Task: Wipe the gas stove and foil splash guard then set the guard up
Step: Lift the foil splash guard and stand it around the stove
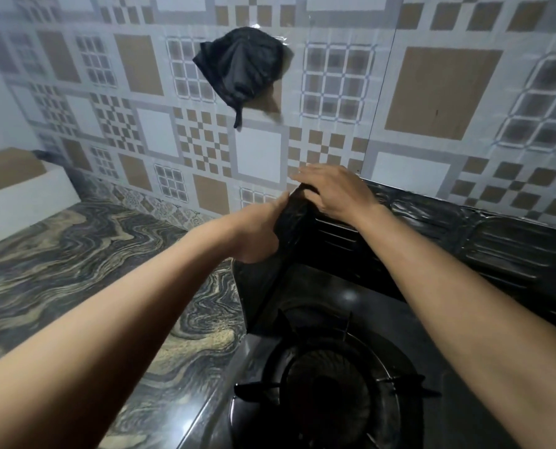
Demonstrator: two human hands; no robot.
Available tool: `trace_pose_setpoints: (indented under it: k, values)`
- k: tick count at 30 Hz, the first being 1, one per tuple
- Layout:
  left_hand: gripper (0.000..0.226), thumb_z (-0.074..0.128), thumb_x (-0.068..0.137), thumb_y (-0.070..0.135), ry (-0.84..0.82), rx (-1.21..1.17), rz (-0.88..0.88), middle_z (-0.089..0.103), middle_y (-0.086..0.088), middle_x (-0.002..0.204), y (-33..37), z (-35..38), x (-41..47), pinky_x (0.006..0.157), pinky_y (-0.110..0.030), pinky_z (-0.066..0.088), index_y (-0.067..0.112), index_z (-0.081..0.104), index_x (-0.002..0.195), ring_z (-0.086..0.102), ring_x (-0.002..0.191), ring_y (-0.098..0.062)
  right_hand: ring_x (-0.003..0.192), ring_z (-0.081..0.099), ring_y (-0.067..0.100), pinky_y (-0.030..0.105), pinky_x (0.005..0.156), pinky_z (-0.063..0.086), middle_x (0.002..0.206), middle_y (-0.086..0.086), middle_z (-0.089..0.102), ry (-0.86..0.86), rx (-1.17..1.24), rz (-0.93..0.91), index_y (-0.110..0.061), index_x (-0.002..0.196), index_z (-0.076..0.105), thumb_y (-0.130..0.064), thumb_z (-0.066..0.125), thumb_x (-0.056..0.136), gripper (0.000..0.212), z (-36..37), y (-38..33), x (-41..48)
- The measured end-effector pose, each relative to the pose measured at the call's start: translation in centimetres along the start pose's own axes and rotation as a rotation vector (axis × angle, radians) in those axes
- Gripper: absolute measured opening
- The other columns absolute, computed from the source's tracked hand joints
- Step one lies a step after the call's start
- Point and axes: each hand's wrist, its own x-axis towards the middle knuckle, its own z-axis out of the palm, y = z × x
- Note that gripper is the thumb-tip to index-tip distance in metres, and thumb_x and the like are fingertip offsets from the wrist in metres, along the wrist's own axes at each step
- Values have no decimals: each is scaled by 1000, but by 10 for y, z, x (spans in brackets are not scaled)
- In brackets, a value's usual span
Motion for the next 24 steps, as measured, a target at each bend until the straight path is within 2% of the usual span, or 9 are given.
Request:
trace_pose_setpoints:
  k: [4,7,11,14,16,18,20,22,24]
  values:
    - [95,47,84,-3,-36,25,-36,34,-10,158,-5,-5,3,113,-38,33,26,-6,157,36,141,-28,141,35,23,39,117,25,153,6,41,-78,-7,10,-20,148,39,-21,62,93,60,5,6,-2]
    - [94,50,84,3,-54,34,-24,45,-12,151,2,-6,8,108,-43,40,29,-3,157,45,133,-31,147,23,24,34,120,10,159,11,28,-97,-42,8,-13,153,26,-6,59,92,69,7,7,-5]
    - [96,51,84,6,-70,106,-100,36,-18,156,14,-14,25,104,-44,46,15,-14,155,45,134,-36,150,9,26,33,121,5,163,16,8,-108,-124,14,-7,155,5,1,51,92,79,6,6,-15]
    - [96,54,80,-7,-169,4,-179,46,-26,143,16,-22,34,82,-49,59,14,-1,156,63,106,-42,148,17,32,41,121,13,160,21,15,-98,-252,-29,-6,154,11,0,49,92,74,1,13,-39]
    - [85,58,78,-10,-225,-42,-214,58,-28,126,18,-26,38,73,-52,61,7,20,152,69,91,-41,146,22,37,47,120,16,158,25,20,-114,-381,-18,-3,152,23,1,35,91,62,-4,21,-59]
    - [84,64,80,-5,-231,-71,-206,60,-27,123,21,-25,44,70,-52,62,10,21,151,71,89,-42,147,16,39,53,119,13,159,27,14,-158,-508,16,1,149,26,-6,19,89,61,-5,28,-77]
    - [95,66,83,4,-125,-35,-125,54,-25,135,25,-20,53,79,-48,60,19,6,155,68,99,-42,149,3,37,57,118,5,161,25,1,-208,-615,47,-1,153,15,-7,20,91,62,-2,34,-88]
    - [102,59,85,5,-17,60,-7,43,-21,150,26,-13,60,99,-44,50,20,-13,156,55,123,-39,149,-7,36,58,118,-1,161,22,-9,-213,-665,51,-3,154,2,-8,24,95,64,4,41,-91]
    - [101,53,85,1,-5,82,44,41,-19,152,23,-6,64,105,-40,40,20,-17,155,46,132,-35,148,-11,35,56,118,-5,161,20,-11,-204,-697,22,-4,154,-3,-10,22,97,62,8,49,-89]
